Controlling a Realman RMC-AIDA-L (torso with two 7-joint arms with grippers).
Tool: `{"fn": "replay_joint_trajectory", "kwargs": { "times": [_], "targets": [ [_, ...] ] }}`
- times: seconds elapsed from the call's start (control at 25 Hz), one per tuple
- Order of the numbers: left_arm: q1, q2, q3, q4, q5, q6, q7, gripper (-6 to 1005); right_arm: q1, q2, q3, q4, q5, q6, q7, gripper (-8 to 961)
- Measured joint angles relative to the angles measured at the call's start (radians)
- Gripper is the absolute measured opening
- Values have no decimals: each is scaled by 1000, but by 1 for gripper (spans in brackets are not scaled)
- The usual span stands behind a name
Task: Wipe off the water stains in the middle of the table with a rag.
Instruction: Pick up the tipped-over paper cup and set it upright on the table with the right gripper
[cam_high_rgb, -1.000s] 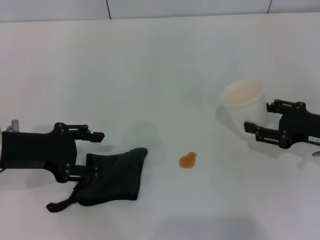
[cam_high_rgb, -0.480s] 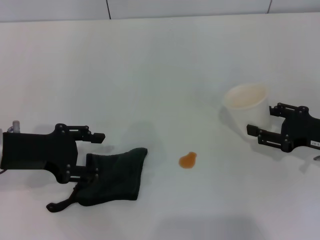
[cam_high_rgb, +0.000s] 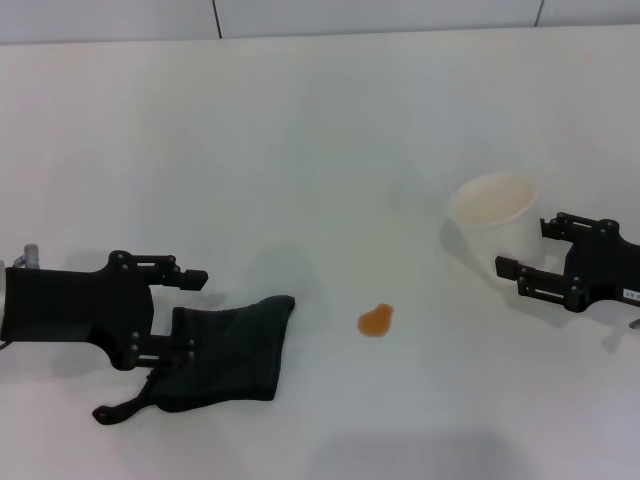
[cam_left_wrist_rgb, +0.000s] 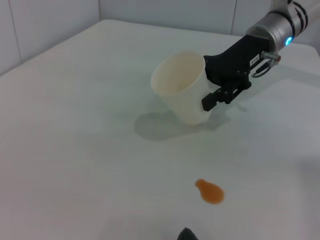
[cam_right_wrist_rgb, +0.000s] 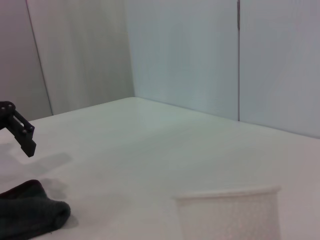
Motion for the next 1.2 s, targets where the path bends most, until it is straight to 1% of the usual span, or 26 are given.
{"fn": "replay_joint_trajectory", "kwargs": {
  "times": [0.76, 1.2],
  "targets": [
    [0, -2, 0, 0, 1, 0, 1, 677, -9, 0, 28, 48, 15, 7, -1, 668],
    [0, -2, 0, 0, 1, -9, 1, 674, -21, 0, 28, 52, 15, 0, -15, 670]
  ]
}}
